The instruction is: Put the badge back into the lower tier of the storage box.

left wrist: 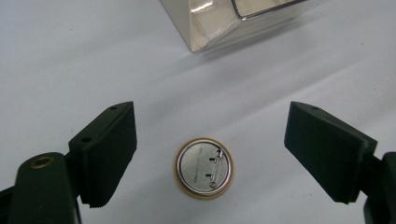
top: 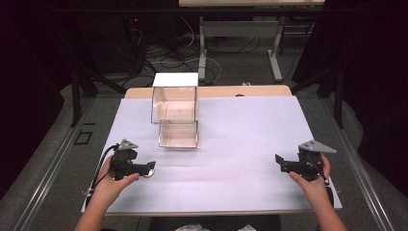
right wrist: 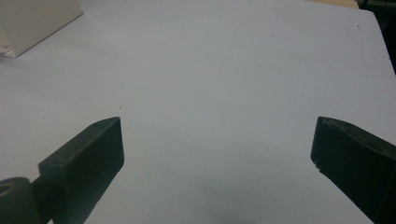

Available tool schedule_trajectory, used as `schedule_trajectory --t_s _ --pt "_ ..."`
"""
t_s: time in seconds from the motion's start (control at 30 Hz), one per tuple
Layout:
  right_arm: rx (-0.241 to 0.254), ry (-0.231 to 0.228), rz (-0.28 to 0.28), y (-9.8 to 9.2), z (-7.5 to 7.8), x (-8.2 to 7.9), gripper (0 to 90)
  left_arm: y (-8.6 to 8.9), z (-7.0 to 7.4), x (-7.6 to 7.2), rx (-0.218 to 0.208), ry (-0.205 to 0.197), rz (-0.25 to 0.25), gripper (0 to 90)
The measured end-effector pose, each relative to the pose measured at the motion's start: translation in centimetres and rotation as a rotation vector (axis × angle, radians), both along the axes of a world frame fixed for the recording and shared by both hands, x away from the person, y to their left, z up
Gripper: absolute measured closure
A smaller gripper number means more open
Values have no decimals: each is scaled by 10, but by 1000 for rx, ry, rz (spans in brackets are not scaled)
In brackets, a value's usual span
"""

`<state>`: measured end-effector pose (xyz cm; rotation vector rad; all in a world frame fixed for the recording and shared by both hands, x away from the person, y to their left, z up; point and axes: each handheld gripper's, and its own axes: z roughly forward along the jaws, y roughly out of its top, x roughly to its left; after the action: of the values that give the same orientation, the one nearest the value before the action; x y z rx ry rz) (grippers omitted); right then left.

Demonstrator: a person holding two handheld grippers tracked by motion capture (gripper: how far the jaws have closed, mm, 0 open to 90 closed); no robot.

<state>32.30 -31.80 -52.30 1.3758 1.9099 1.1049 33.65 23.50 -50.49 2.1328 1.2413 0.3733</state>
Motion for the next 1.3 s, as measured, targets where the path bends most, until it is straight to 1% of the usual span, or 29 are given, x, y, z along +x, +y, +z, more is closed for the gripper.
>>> schedule_trajectory --t_s 0.03,0.1,0.17,0.2,0.23,0.27,0.3,0.33,0.37,0.47,0.5,0.57,0.63,0.67,0.7,0.73,0.77,0.83,0.87,0.9,0.93,1.03,1.13,1.17,1.2,1.3 --pt "2 -1 2 0 0 0 26 0 1 0 4 0 0 172" --pt "2 -1 3 0 0 0 26 -1 1 1 5 -14 5 172" --pt "11 4 1 0 0 0 26 -1 4 2 21 3 5 172" --pt "8 2 5 0 0 1 26 -2 4 2 17 -10 5 175" --pt "7 3 2 -1 0 1 26 -2 5 3 30 -13 -3 177" --pt "5 6 -1 -1 0 1 26 -3 7 3 36 -4 -1 180" --pt "5 6 -1 -1 0 1 26 -3 7 4 44 -14 1 182" --pt "6 6 1 -1 0 1 26 -3 8 5 49 -13 -6 182" --pt "6 6 3 -1 0 1 26 -2 9 5 56 0 -8 183" --pt "14 4 8 1 0 0 26 -2 10 8 63 0 -9 189" --pt "7 0 10 1 0 0 27 -2 11 8 64 7 -5 189" --pt "2 1 10 2 0 1 29 -1 11 9 53 12 -8 190" --pt "8 2 6 3 -1 1 29 0 10 11 63 17 -9 189" --pt "9 2 8 3 -1 1 29 0 10 11 71 27 -12 190" --pt "5 0 3 3 0 1 29 1 9 12 68 28 -18 189" --pt "6 -1 4 3 0 0 29 0 9 12 69 38 -18 189" --pt "10 -1 4 3 -1 0 28 0 8 12 60 43 -12 190" --pt "13 1 11 3 0 0 28 0 8 13 76 56 -32 199" --pt "9 0 7 3 0 0 28 1 8 14 79 64 -31 202" --pt "8 -1 14 3 -1 1 27 2 9 14 92 84 -42 205" --pt "6 0 13 3 -1 0 27 2 9 15 99 84 -41 205" --pt "6 8 13 4 -2 0 27 2 10 15 122 101 -51 206" --pt "4 8 13 4 -2 0 27 1 9 16 138 99 -56 208" --pt "4 8 12 4 -2 0 27 1 9 16 148 115 -58 208" --pt "10 13 9 4 -2 -1 27 0 8 16 152 113 -54 208" --pt "6 14 11 4 -2 0 27 0 8 18 155 133 -57 209"
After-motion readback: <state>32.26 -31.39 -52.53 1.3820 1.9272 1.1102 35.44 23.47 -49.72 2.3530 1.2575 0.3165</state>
